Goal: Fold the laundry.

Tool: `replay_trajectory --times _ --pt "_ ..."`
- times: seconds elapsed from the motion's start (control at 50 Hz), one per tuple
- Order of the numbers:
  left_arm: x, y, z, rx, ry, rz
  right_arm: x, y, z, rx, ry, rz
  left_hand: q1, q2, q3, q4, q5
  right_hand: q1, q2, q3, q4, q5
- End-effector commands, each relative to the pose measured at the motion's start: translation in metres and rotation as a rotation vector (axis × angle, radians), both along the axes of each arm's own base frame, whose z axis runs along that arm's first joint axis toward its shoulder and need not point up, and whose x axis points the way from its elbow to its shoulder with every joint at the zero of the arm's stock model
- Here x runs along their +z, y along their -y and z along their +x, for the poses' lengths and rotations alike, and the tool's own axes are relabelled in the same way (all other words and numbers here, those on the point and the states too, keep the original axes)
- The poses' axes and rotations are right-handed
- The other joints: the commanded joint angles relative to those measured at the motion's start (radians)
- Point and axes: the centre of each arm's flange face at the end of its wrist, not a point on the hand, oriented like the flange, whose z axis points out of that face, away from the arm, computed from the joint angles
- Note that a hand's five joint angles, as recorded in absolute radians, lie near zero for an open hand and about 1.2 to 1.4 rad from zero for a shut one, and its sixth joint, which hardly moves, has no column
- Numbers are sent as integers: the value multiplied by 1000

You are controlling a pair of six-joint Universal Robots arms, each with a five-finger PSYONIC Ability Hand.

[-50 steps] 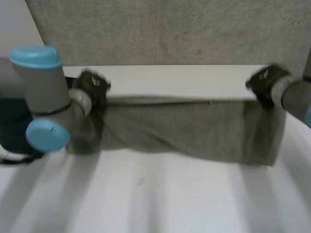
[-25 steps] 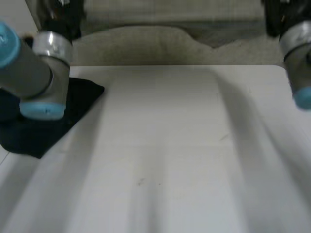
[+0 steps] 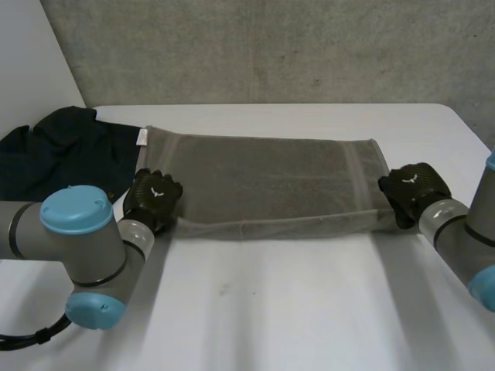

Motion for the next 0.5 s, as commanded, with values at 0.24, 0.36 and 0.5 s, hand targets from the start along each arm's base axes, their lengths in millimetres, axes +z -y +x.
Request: replay_trajectory --times 0.24,0.36,0.5 --pt "-9 10 45 168 29 52 1 7 -24 -78 3 27 287 274 272 281 284 412 228 219 208 225" --pt "-2 3 43 128 30 64 3 2 -24 -72 -6 33 910 897 896 905 907 412 228 219 208 225" --pt "27 -29 44 97 54 105 25 -18 -25 -16 -66 94 910 897 896 905 907 412 228 219 208 225"
